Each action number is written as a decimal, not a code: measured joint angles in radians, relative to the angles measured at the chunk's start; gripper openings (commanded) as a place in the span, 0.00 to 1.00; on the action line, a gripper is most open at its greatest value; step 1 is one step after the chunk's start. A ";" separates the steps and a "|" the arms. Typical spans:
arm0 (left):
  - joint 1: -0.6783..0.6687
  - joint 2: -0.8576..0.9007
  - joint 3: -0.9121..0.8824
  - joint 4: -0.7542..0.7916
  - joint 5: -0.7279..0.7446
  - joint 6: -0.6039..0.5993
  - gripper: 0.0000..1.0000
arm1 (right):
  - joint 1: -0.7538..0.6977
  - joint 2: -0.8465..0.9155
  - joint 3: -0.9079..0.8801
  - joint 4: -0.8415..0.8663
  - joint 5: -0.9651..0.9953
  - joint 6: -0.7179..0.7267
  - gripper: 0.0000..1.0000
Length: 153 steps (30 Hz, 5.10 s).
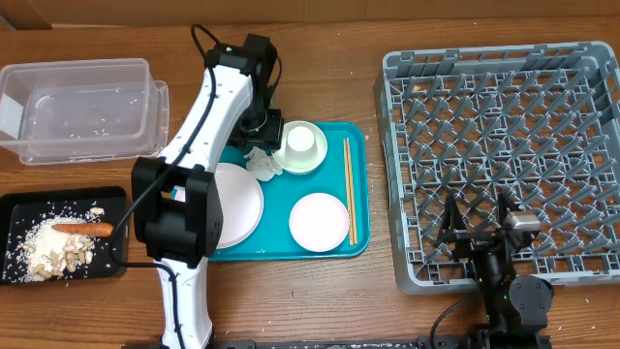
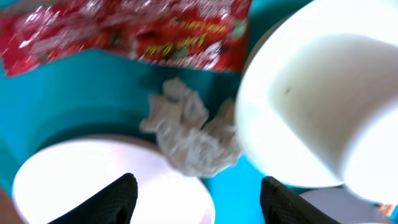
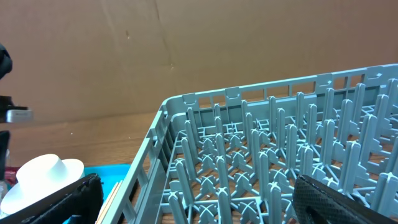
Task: Sort waste into correct bins and load items into the dishwasher
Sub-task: 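Grasp the foil and carry it into the clear plastic bin, then release the foil and move the left gripper toward the red wrapper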
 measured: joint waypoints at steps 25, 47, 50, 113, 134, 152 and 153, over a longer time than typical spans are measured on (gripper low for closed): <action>0.017 0.000 -0.159 0.115 -0.008 -0.042 0.63 | 0.000 0.000 0.000 0.000 0.000 0.000 1.00; 0.017 0.000 -0.221 0.204 0.016 -0.063 0.04 | 0.000 0.000 0.000 0.001 0.000 0.000 1.00; 0.017 0.000 -0.183 0.150 0.016 -0.061 0.04 | 0.000 0.000 0.000 0.000 0.000 0.000 1.00; 0.245 0.002 0.321 0.014 0.142 -0.047 1.00 | 0.000 0.000 0.000 0.000 0.000 0.000 1.00; 0.200 0.005 -0.083 0.306 0.085 -0.847 1.00 | 0.000 0.000 0.000 0.000 0.000 0.000 1.00; 0.169 0.005 -0.137 0.388 0.033 -1.002 0.93 | 0.000 0.000 0.000 0.000 0.000 0.000 1.00; 0.169 0.005 -0.137 0.388 0.022 -1.008 0.93 | 0.000 0.000 0.000 0.000 0.000 0.000 1.00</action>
